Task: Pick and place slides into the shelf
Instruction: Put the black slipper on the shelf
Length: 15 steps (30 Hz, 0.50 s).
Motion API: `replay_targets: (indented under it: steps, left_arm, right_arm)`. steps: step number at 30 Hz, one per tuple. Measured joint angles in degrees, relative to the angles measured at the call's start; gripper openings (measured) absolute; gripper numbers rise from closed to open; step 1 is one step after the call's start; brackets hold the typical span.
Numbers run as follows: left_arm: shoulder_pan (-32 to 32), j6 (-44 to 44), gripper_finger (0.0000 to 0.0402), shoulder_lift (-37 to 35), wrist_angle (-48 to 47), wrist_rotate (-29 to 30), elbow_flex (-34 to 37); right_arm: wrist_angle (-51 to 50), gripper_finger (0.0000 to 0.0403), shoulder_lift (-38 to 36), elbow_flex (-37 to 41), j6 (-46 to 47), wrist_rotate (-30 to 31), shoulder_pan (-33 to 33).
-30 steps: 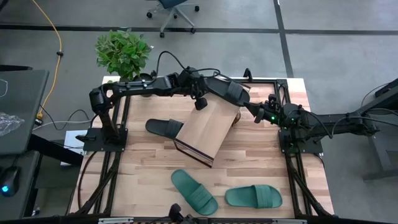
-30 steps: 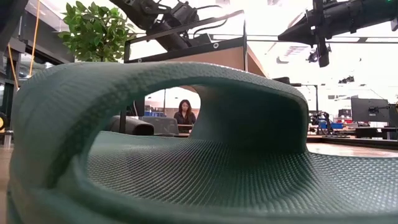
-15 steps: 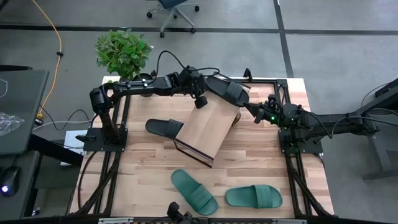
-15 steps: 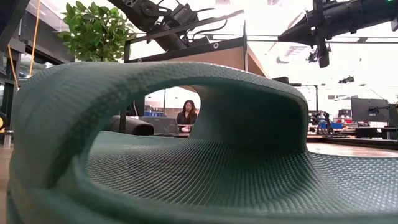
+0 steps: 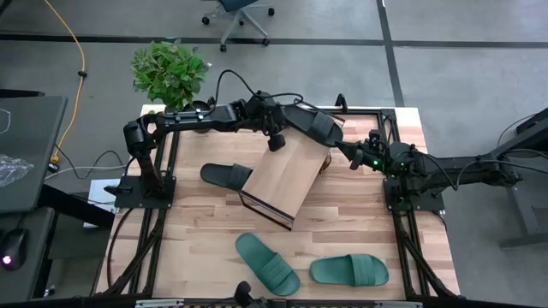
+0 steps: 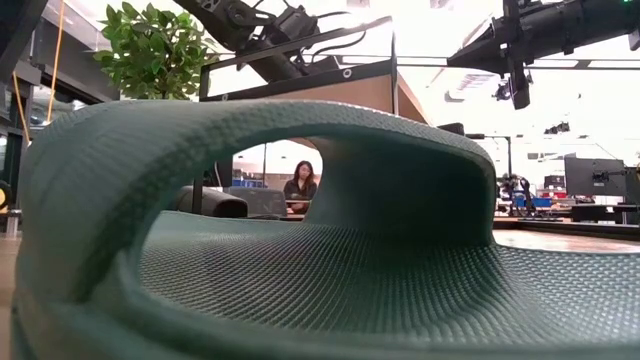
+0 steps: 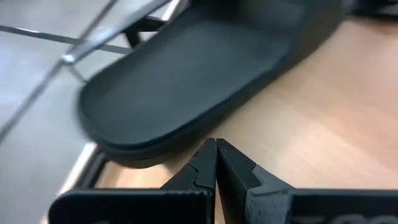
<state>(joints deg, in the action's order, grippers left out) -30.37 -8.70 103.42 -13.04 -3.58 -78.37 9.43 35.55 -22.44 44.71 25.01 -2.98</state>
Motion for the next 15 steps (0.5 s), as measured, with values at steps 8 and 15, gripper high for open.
replay_targets:
  steps: [8,15]
  left_arm:
    - [0.02,0.09,0.0001,-0.74,-2.33,-9.27,0.0]
    - [-0.04,-1.42,0.0001,-6.44,-5.42,-6.1,0.0]
  right_arm:
    - [-0.24,0.0,0.0,0.0,0.24,-0.1,0.0]
    - [-0.39,0.0,0.0,0.0,0.74,-0.39,0.02]
